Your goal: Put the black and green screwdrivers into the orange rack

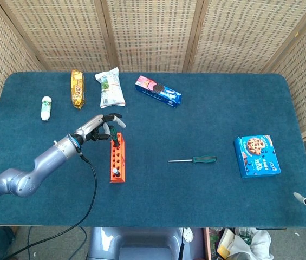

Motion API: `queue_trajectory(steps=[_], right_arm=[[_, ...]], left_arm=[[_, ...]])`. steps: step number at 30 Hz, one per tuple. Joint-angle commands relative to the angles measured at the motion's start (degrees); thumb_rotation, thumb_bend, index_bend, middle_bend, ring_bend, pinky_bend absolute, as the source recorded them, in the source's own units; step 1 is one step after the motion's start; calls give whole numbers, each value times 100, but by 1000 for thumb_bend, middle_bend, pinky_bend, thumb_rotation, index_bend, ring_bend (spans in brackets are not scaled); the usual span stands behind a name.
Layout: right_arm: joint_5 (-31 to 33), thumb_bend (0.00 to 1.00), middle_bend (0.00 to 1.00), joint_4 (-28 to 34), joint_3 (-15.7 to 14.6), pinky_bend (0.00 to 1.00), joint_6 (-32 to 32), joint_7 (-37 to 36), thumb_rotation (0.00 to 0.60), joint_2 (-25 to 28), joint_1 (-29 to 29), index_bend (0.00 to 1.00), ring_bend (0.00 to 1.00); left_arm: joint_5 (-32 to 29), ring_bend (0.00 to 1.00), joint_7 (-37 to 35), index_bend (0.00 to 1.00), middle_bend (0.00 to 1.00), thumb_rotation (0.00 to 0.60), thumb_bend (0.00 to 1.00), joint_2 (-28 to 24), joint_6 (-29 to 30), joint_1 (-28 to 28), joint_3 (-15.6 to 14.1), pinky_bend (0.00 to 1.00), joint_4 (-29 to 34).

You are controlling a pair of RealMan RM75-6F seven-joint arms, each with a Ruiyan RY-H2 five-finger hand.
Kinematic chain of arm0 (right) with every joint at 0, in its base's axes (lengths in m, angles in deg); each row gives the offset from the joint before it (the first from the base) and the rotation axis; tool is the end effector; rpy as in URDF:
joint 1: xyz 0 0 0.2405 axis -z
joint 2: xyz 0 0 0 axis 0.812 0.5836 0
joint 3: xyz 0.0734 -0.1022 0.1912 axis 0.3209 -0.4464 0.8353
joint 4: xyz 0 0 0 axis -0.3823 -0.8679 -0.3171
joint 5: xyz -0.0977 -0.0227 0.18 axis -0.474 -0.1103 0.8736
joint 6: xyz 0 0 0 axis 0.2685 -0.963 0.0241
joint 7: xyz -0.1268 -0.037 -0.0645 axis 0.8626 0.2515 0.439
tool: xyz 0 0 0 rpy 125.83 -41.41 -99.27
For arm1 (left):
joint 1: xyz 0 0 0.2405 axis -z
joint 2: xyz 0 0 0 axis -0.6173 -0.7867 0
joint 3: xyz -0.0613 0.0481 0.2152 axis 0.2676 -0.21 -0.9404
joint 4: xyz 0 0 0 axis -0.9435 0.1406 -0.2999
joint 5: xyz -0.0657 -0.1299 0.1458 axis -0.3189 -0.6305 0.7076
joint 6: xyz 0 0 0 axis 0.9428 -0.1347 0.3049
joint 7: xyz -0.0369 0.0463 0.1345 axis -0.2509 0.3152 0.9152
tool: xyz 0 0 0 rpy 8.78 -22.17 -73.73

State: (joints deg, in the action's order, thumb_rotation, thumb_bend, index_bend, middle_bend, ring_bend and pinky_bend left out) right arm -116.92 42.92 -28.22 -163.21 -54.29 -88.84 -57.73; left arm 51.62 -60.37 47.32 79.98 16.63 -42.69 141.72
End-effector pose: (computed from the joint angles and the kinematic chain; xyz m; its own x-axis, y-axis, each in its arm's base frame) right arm -0.3246 -0.1853 0.1982 0.2917 -0.0412 0.9556 -0.9269 0.2343 0.2931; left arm -0.0840 0.3843 0.0573 -0.2439 0.6536 0.7165 0.9532 0.0256 0.3011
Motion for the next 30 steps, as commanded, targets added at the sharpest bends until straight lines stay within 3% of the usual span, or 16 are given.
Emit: queue_trajectory(steps=[1, 16, 30], right_arm=[[-3, 0, 0, 2, 0, 0, -9, 0, 600, 2, 4, 0, 0], [-10, 0, 0, 5, 6, 0, -21, -53, 600, 20, 13, 0, 0], [-2, 0, 0, 20, 5, 0, -20, -22, 600, 14, 10, 0, 0]], left_arm=[[35, 128, 12, 359, 142, 600, 1000, 22, -42, -8, 18, 252, 16], [-72, 161, 290, 366, 179, 600, 1000, -376, -431, 138, -116, 272, 296], [101, 160, 264, 366, 179, 600, 1000, -625, -630, 6, -8, 272, 592]])
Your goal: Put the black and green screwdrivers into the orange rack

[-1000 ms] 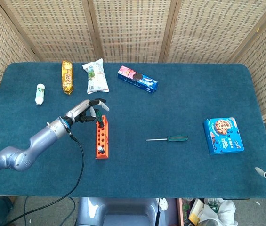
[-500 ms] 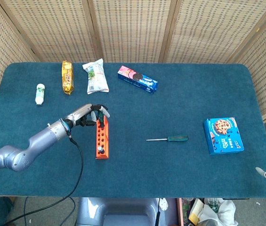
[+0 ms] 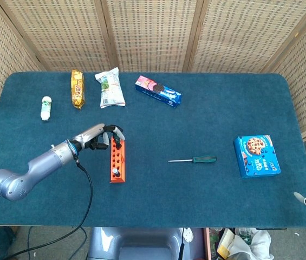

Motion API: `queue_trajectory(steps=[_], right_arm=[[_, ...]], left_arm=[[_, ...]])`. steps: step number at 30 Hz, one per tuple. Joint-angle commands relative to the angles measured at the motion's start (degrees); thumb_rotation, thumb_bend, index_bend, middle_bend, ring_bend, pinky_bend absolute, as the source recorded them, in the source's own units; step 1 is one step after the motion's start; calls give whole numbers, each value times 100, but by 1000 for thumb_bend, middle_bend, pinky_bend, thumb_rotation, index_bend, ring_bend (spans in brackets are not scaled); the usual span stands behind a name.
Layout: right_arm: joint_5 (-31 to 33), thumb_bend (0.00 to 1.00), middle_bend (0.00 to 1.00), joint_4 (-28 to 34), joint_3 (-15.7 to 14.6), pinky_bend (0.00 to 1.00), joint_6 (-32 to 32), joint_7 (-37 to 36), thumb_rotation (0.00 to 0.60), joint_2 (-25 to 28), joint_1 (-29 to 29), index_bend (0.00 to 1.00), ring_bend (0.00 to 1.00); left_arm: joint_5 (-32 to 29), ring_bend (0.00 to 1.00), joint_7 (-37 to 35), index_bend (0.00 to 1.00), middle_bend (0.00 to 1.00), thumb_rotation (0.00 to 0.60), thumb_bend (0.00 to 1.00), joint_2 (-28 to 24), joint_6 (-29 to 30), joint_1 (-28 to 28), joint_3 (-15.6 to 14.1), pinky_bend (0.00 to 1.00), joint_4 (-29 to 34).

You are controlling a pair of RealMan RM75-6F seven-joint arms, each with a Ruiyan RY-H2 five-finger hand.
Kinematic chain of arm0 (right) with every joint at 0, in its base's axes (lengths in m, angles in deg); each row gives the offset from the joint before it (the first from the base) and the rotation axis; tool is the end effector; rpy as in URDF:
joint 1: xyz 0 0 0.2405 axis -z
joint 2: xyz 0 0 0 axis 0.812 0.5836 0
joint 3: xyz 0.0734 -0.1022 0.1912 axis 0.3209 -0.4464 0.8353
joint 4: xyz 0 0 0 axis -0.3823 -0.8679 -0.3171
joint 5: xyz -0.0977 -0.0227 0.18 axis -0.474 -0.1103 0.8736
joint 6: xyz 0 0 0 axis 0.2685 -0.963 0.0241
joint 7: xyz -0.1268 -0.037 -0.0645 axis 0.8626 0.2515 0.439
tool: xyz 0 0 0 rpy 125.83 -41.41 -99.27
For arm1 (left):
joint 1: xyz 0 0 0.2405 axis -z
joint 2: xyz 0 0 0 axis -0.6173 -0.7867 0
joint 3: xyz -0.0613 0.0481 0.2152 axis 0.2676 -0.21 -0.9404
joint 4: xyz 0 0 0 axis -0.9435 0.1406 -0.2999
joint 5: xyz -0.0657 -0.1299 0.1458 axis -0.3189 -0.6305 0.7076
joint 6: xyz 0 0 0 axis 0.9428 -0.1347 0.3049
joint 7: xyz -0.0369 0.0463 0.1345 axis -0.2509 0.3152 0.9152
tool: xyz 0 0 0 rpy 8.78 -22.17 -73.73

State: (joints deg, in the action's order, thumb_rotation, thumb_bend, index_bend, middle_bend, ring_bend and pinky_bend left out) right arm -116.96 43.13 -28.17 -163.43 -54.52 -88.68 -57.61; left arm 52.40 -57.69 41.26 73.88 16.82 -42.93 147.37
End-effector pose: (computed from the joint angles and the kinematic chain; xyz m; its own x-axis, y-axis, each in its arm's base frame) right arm -0.3240 -0.1848 0.1991 0.2881 -0.0367 0.9569 -0.9283 0.2344 0.2885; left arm -0.0817 0.3654 0.0669 -0.1342 0.7278 0.6726 0.9787 -0.0089 0.2050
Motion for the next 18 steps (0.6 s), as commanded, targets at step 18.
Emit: queue_trajectory(steps=[18], right_arm=[[-10, 0, 0, 3, 8, 0, -22, -56, 600, 21, 13, 0, 0]], left_arm=[[311, 160, 40, 366, 178, 600, 1000, -297, -253, -147, 87, 269, 340]])
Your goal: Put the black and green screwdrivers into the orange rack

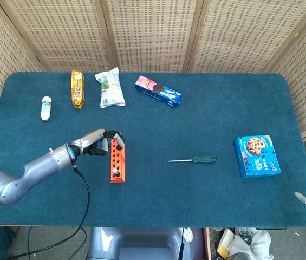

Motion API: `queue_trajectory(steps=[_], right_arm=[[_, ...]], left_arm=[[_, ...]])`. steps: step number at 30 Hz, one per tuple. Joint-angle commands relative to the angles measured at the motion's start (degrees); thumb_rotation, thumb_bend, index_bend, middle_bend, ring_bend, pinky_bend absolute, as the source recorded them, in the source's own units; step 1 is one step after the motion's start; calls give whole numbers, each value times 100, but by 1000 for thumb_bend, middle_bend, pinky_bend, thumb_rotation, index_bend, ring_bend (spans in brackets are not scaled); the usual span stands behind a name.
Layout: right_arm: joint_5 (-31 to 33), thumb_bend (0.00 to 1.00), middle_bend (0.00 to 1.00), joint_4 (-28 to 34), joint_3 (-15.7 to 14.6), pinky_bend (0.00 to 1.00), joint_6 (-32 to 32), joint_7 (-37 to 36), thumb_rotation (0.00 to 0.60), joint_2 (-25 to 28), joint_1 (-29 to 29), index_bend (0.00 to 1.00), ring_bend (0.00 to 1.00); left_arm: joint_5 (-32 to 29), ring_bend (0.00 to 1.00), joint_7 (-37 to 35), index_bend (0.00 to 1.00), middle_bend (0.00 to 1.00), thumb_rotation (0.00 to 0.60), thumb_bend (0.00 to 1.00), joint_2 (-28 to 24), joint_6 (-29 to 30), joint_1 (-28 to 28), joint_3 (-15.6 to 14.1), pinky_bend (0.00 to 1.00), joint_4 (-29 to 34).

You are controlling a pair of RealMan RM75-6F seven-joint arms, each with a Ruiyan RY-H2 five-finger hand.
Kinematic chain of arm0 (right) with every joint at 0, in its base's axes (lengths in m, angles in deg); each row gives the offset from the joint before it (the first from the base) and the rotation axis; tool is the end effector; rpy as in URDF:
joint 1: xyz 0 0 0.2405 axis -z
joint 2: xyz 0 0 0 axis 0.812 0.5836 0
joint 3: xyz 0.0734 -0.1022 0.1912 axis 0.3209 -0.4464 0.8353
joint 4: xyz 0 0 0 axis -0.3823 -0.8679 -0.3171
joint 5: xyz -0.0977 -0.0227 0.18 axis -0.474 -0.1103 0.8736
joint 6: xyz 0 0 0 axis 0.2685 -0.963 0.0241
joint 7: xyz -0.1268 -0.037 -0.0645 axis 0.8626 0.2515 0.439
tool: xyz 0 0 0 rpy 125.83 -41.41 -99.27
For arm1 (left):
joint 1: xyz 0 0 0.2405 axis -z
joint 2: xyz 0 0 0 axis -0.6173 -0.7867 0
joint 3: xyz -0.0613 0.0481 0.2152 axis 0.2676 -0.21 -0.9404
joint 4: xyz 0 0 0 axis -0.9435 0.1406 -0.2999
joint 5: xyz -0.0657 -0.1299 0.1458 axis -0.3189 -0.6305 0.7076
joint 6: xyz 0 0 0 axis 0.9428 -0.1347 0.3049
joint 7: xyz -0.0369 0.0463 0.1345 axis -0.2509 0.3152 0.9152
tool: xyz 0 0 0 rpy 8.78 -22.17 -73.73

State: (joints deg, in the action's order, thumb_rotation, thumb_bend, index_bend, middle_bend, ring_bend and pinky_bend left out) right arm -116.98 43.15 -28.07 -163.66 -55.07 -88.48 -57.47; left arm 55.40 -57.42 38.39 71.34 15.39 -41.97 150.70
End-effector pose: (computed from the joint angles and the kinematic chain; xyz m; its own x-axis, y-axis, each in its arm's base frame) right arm -0.3241 -0.1845 0.2009 0.2831 -0.0296 0.9586 -0.9301 0.2354 0.2819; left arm -0.0811 0.3526 0.0721 -0.0771 0.7572 0.6486 0.9849 -0.0434 0.1677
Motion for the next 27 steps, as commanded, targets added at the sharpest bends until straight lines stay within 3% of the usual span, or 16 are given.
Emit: queue_trajectory(steps=[1, 16, 22, 27], right_arm=[[-12, 0, 0, 2, -4, 0, 2, -3, 600, 1, -1, 0, 0], [-27, 0, 0, 17, -4, 0, -30, -10, 600, 9, 13, 0, 0], [-23, 0, 0, 26, -1, 0, -38, -11, 600, 15, 18, 0, 0], [-33, 0, 0, 35, -9, 0, -36, -8, 600, 17, 20, 0, 0]], left_arm=[[13, 160, 19, 366, 178, 600, 1000, -15, 2, -4, -16, 269, 4], [-172, 160, 416, 394, 213, 600, 1000, -317, 84, 225, -489, 267, 33], [-236, 166, 491, 406, 225, 600, 1000, -515, 80, 258, -588, 267, 110], [-98, 167, 524, 395, 226, 600, 1000, -846, 453, 7, -498, 248, 382]])
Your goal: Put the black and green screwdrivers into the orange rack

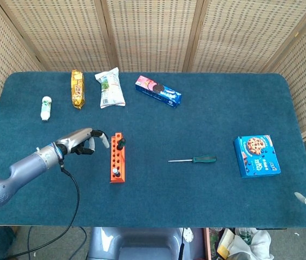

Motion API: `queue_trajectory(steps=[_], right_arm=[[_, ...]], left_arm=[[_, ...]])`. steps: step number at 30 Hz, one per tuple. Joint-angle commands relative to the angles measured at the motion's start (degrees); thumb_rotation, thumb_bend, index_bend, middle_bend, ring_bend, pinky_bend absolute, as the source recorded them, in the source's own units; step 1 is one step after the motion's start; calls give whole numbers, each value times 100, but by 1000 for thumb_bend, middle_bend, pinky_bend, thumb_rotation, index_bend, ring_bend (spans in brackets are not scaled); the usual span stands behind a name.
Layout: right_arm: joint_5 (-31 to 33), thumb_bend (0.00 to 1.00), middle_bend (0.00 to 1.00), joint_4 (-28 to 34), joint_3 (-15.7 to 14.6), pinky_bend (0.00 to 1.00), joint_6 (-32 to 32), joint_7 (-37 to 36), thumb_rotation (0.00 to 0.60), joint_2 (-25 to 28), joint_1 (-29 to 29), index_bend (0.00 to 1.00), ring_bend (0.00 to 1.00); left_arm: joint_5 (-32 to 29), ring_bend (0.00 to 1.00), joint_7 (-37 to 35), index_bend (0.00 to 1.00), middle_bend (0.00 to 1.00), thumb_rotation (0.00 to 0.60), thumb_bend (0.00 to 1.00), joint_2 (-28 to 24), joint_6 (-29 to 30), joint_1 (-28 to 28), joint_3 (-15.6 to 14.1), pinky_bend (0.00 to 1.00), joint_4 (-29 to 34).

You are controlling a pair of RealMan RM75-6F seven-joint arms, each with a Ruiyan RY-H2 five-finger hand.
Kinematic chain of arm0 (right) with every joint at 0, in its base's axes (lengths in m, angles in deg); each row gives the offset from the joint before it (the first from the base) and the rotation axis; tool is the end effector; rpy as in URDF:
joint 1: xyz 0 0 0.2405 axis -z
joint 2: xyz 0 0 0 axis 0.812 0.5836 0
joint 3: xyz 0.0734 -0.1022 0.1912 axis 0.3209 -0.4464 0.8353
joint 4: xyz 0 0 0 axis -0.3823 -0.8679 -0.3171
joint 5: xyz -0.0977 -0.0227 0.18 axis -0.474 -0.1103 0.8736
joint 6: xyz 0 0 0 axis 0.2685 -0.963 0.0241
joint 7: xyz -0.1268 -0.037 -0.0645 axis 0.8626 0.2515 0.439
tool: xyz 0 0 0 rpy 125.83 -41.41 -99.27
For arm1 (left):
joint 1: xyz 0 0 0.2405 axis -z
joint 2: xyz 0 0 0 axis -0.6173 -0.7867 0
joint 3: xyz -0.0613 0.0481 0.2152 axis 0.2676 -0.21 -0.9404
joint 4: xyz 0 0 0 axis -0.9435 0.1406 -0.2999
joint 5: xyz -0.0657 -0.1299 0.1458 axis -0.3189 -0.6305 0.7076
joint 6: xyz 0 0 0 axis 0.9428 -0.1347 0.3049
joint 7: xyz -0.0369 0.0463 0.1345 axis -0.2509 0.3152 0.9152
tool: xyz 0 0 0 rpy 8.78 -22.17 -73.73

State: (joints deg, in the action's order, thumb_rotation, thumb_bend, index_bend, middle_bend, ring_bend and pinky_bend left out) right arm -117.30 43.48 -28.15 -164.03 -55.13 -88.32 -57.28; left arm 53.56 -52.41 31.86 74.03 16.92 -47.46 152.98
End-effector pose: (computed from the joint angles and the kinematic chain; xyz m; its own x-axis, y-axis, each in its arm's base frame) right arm -0.3227 -0.1833 0.2013 0.2817 -0.0271 0.9591 -0.9315 0.2319 0.2801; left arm -0.1027 0.3519 0.0986 0.0366 0.7147 0.6985 0.9967 -0.0766 0.0262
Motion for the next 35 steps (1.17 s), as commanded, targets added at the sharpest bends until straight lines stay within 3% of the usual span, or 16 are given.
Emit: queue_trajectory(steps=[1, 4, 6, 8, 10, 12, 14, 15, 19, 23, 27, 35], right_arm=[[-5, 0, 0, 5, -2, 0, 2, -3, 600, 2, -1, 0, 0], [-18, 0, 0, 14, -4, 0, -1, -9, 600, 8, 0, 0, 0], [-32, 0, 0, 22, -6, 0, -19, -17, 600, 13, 8, 0, 0], [-50, 0, 0, 27, -9, 0, -39, -35, 600, 19, 17, 0, 0], [-62, 0, 0, 32, -11, 0, -48, -50, 600, 24, 22, 0, 0], [-80, 0, 0, 41, -15, 0, -59, -66, 600, 31, 28, 0, 0], [-116, 0, 0, 50, -25, 0, -83, -70, 600, 36, 36, 0, 0], [-140, 0, 0, 60, -32, 0, -98, -67, 600, 36, 40, 0, 0], [-216, 0, 0, 77, -64, 0, -127, -44, 600, 30, 49, 0, 0], [-248, 0, 0, 59, -68, 0, -178, 2, 600, -2, 55, 0, 0], [-317, 0, 0, 44, -75, 0, -310, 79, 600, -48, 90, 0, 0], [-423, 0, 0, 27, -87, 0, -552, 228, 600, -139, 165, 0, 0]], left_arm=[[137, 167, 23, 393, 226, 600, 1000, -315, 255, -226, 76, 240, 229], [318, 130, 11, 360, 176, 600, 1000, -594, 534, -505, 129, 142, 422], [546, 34, 31, 299, 49, 600, 1000, -727, 922, -801, 134, 29, 543], [791, 0, 56, 214, 1, 600, 951, -791, 1383, -1123, 96, 0, 619], [1018, 0, 75, 95, 0, 600, 741, -779, 1859, -1432, 34, 0, 639], [1263, 0, 213, 8, 0, 600, 355, -704, 2575, -1862, -116, 0, 606], [1471, 0, 398, 0, 0, 600, 119, -564, 3320, -2307, -299, 0, 518], [1613, 0, 488, 0, 0, 600, 45, -452, 3762, -2565, -401, 0, 450], [2027, 0, 748, 0, 0, 600, 0, 3, 5032, -3328, -724, 0, 55], [2279, 0, 900, 0, 0, 600, 0, 361, 5837, -3877, -973, 0, -308], [2325, 0, 1296, 0, 0, 600, 0, 534, 6382, -4368, -1221, 0, -395], [2535, 0, 1887, 0, 0, 600, 0, 600, 6946, -4753, -1326, 0, -324]])
